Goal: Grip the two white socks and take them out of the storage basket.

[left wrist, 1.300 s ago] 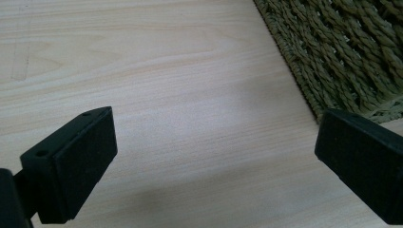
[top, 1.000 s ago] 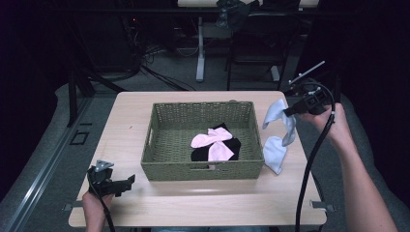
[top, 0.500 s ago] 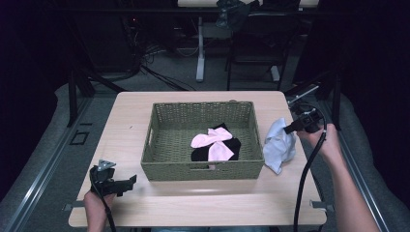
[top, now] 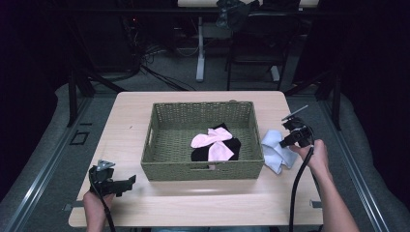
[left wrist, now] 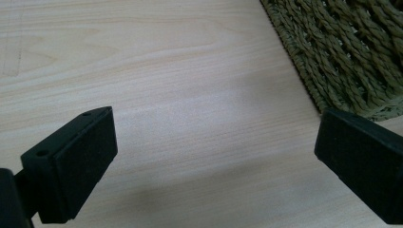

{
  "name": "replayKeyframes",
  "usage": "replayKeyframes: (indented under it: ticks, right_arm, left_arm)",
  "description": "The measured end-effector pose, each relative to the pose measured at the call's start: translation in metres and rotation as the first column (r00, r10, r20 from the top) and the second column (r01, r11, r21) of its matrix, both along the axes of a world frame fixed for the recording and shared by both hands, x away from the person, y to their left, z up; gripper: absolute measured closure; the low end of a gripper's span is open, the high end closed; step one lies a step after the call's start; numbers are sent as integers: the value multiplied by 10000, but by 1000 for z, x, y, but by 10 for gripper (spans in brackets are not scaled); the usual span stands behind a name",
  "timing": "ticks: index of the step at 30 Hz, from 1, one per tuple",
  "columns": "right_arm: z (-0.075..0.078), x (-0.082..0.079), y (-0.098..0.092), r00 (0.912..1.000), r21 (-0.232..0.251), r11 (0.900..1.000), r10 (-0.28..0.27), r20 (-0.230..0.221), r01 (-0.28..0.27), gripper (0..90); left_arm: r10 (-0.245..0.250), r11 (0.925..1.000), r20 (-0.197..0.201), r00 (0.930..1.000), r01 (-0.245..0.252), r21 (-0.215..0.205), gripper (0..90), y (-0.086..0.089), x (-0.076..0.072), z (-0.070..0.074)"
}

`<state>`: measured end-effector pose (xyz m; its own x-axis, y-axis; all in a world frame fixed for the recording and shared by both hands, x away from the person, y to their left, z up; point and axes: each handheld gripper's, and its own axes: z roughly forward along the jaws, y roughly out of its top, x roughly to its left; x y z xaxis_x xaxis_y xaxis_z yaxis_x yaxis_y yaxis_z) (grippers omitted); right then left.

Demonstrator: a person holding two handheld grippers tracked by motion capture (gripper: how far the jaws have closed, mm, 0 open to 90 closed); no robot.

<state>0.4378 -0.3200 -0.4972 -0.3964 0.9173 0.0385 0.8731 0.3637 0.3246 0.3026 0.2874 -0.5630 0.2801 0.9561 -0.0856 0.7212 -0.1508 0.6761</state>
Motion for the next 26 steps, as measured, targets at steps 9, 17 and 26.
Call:
replayKeyframes:
  ticks: [9,17,26]
  right_arm:
    - [9,-22,-5,9972,578,9980,-299,690,259,263]
    - [27,-76,-14,9776,1023,9941,-557,2030,354,44]
    - [3,-119,-23,9678,1186,9909,-908,2346,642,0]
  left_arm:
    - [-119,9999,139,9998,120,-45,4,-1,0,0]
    - [-200,9998,86,9998,201,-28,3,-1,1,0]
    - [-217,9998,41,9998,217,21,2,-3,2,-1]
